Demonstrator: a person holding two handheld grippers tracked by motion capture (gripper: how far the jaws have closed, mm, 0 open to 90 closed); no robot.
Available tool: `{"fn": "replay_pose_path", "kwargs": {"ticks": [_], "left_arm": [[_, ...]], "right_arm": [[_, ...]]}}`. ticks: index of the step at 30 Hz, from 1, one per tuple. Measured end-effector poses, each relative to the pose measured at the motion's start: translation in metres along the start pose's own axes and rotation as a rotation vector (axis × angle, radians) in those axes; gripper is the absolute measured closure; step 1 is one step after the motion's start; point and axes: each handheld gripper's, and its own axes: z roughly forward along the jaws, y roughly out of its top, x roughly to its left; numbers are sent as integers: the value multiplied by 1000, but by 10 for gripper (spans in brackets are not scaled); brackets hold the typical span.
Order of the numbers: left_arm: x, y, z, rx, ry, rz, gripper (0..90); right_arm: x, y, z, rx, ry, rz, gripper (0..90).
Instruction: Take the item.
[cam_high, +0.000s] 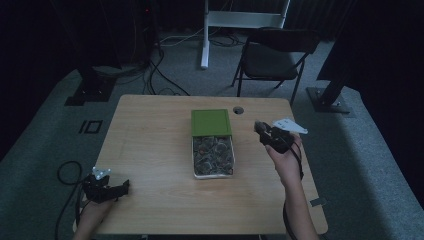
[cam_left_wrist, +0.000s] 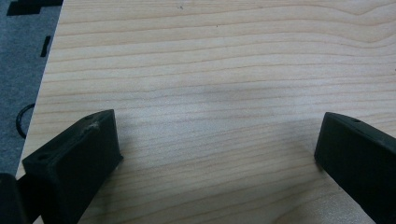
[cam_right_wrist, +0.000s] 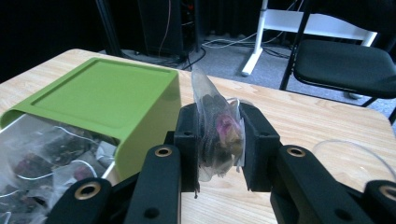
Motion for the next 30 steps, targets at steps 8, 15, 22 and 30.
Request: {"fn": "replay_pose_path", "kwargs": {"ticks": [8,15,22,30], "left_arm": [[0,0,0,0,0,0,5],[0,0,0,0,0,0,5],[0,0,0,1,0,1,5],[0,0,0,1,0,1,5]], "right_arm": [[-19,-1,-2,9,-44,14,715],[-34,-2,-3,2,-74,46,716],[-47,-3,0,13,-101,66,716],[-62,-4,6,21,-144,82,715]]}}
